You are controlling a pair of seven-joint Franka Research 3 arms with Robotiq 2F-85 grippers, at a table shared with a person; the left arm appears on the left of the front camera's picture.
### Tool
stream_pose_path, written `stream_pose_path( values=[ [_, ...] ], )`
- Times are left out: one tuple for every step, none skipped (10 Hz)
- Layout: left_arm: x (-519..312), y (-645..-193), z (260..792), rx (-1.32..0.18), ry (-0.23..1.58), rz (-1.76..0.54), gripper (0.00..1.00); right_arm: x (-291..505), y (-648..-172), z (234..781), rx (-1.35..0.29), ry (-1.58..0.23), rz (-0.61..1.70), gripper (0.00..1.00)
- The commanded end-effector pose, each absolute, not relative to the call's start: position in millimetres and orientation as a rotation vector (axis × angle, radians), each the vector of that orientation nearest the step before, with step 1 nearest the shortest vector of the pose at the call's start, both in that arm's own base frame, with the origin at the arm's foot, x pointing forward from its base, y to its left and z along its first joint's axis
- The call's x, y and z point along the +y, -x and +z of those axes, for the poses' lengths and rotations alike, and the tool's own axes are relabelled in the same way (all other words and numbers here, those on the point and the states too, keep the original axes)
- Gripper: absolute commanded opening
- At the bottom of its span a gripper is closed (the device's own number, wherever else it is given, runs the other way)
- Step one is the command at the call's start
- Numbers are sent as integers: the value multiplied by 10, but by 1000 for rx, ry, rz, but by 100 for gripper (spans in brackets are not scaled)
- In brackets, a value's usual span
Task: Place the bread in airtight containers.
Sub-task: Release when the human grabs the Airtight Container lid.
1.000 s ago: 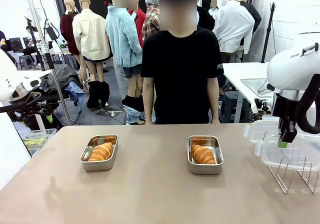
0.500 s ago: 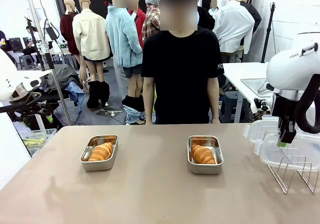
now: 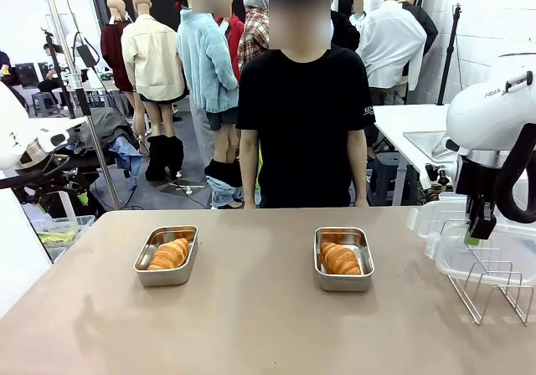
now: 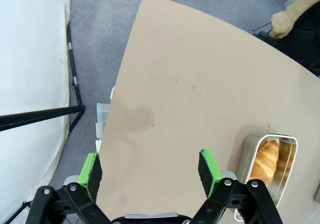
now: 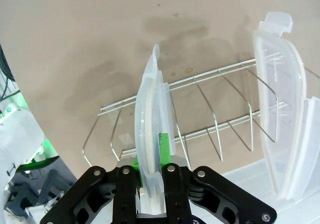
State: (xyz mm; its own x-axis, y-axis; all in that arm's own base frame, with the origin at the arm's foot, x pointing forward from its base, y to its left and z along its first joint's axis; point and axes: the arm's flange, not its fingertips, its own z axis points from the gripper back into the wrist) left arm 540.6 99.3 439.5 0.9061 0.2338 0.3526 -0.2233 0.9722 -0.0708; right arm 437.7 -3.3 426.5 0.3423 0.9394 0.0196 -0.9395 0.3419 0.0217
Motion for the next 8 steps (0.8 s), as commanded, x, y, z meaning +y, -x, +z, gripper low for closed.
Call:
stream_pose_path(
  values=[
    [1006,-5401,4418,-374,18,234,100,-65,-4330,4478,-13,4,1156,0],
    [1006,-5401,4418,-374,18,234,100,-68,-4284,4775,-35,45,1086,0],
    [1006,-5401,4418,-374,18,234,100,-45,-4281,5108,-53,59,1005,0],
    [1006,-5401,4418,-374,18,234,100,20,-4365,5488,-77,38,880,0],
    [1006,-5401,4418,-374,18,234,100,103,-4550,5785,-34,-65,720,0],
    [1006,-5401,4418,-374,18,234,100,242,-4767,6010,-8,-140,585,0],
    [1006,-5401,4418,-374,18,234,100,403,-4953,6185,-15,-191,477,0],
    [1006,-5401,4418,-374,18,234,100,550,-5166,6365,-66,-241,393,0]
  ],
)
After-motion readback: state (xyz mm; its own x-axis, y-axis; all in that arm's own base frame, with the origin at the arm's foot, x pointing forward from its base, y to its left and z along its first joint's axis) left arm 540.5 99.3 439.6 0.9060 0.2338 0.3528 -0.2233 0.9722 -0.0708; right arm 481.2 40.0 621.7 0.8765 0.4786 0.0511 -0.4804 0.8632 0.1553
